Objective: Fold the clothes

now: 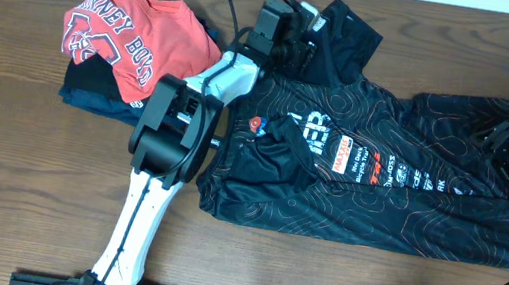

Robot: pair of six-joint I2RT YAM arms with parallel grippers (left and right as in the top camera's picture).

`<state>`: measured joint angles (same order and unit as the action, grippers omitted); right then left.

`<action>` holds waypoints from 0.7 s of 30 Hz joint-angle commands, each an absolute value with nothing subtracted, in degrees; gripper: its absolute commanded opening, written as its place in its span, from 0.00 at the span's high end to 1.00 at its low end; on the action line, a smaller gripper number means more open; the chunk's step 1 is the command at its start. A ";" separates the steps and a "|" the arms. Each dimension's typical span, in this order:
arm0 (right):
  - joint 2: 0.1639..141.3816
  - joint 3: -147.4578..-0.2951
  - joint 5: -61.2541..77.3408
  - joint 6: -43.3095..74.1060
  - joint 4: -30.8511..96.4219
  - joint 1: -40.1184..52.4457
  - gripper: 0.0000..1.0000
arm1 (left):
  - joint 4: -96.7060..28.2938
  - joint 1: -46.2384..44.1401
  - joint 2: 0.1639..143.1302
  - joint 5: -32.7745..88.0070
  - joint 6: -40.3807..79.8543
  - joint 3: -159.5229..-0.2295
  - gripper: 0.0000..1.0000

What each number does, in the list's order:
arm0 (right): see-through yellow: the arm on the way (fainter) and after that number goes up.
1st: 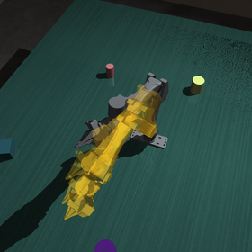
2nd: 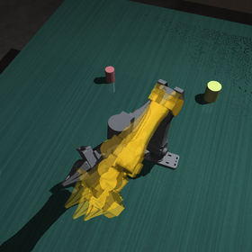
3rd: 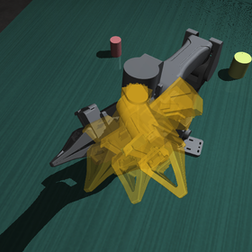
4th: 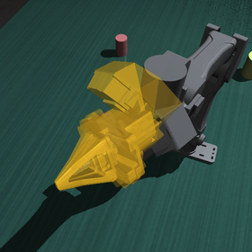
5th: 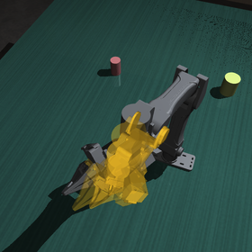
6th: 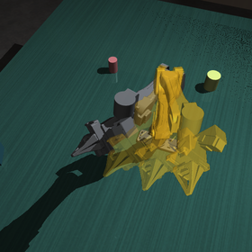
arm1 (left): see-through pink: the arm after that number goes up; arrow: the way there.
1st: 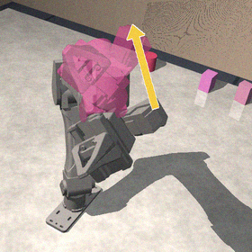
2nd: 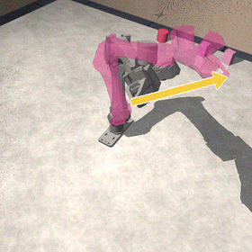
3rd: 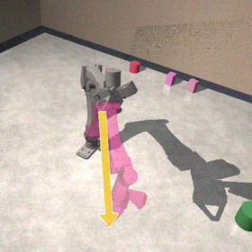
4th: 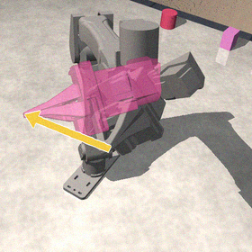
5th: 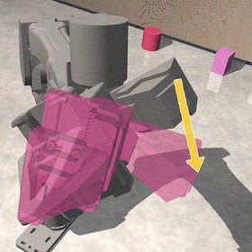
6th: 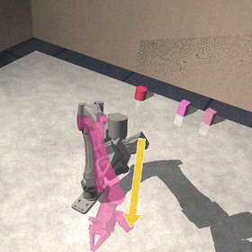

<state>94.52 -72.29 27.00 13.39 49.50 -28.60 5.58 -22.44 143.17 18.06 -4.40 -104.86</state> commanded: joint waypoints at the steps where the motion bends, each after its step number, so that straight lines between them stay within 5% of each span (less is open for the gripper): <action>1: 93.86 -72.25 26.96 12.53 50.26 -28.10 0.42 | 4.38 -22.96 145.43 18.61 -4.71 -105.73 0.38; 6: 93.86 -72.25 26.96 12.05 51.07 -28.10 0.43 | 3.18 -22.96 145.73 18.61 -4.89 -105.56 0.43; 15: 93.86 -72.25 24.64 11.49 50.74 -28.10 0.44 | -0.99 -22.68 144.59 18.63 -4.93 -105.56 0.93; 21: 93.86 -72.25 20.32 11.51 45.63 -28.12 0.44 | -4.51 -20.84 139.11 18.72 -5.34 -105.56 0.94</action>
